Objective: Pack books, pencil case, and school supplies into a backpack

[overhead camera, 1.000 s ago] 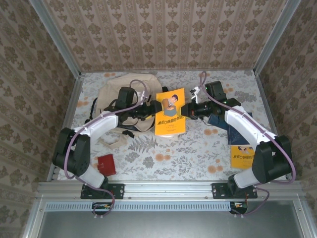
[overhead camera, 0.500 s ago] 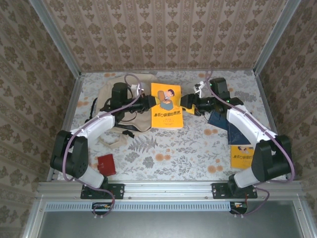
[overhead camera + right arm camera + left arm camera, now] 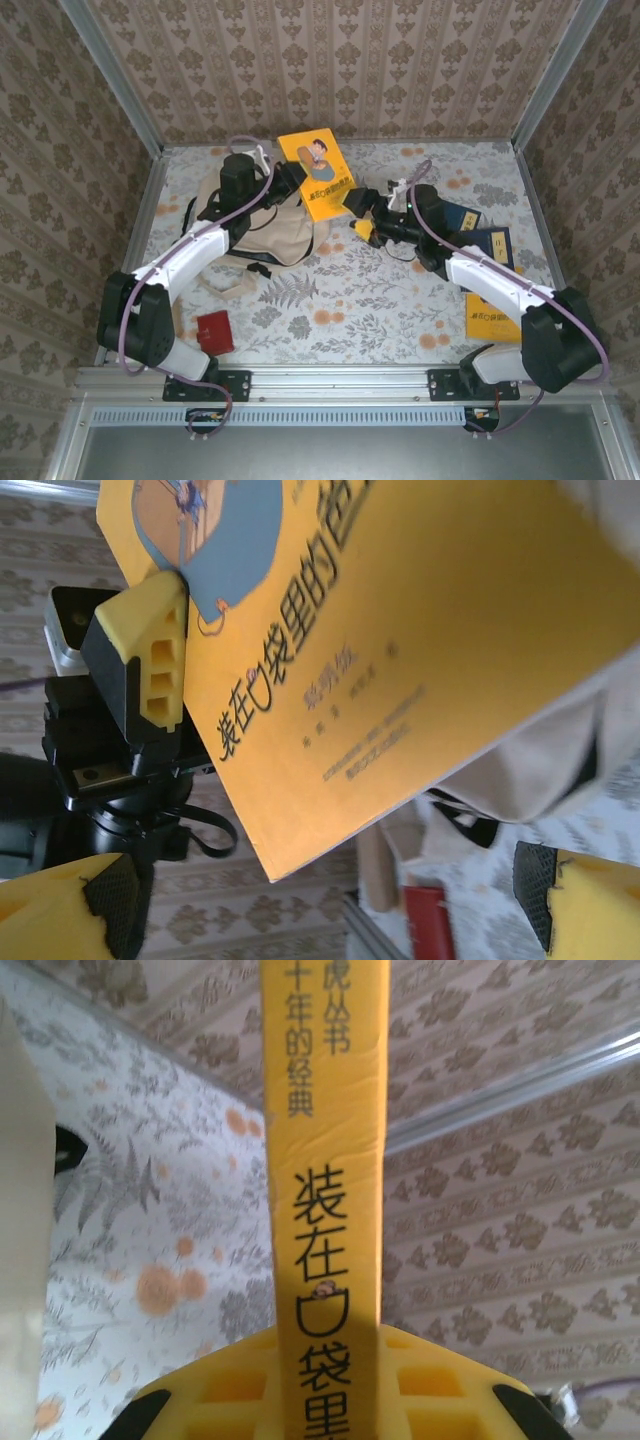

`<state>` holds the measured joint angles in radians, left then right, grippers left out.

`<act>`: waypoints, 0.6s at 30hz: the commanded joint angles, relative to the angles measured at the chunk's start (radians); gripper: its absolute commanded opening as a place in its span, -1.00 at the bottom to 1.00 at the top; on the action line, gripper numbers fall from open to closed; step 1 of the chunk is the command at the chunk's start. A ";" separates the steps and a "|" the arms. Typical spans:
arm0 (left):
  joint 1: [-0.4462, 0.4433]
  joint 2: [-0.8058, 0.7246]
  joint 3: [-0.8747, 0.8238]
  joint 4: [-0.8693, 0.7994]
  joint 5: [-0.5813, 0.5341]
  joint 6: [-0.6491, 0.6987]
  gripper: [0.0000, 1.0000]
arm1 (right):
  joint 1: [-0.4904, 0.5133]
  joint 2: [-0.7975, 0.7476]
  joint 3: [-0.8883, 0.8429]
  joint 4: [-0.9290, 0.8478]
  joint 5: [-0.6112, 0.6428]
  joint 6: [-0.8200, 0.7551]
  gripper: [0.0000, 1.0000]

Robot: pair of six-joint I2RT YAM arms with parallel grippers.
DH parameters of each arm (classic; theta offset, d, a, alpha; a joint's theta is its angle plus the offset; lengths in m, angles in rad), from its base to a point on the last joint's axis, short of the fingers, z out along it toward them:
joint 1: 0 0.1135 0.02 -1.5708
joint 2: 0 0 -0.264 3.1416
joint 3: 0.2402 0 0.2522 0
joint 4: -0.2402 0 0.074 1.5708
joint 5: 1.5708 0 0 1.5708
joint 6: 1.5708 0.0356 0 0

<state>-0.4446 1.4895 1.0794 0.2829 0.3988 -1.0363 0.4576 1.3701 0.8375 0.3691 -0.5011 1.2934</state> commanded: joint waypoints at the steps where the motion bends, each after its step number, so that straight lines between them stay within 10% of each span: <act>1: -0.005 0.008 0.050 0.154 -0.085 -0.085 -0.99 | 0.024 0.066 0.026 0.247 0.093 0.178 0.99; 18: -0.001 0.043 0.026 0.277 -0.135 -0.246 -0.99 | 0.045 0.354 0.193 0.445 0.146 0.367 0.75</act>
<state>-0.4454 1.5562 1.0882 0.4381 0.2703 -1.2430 0.4953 1.7039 1.0027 0.7532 -0.3882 1.6043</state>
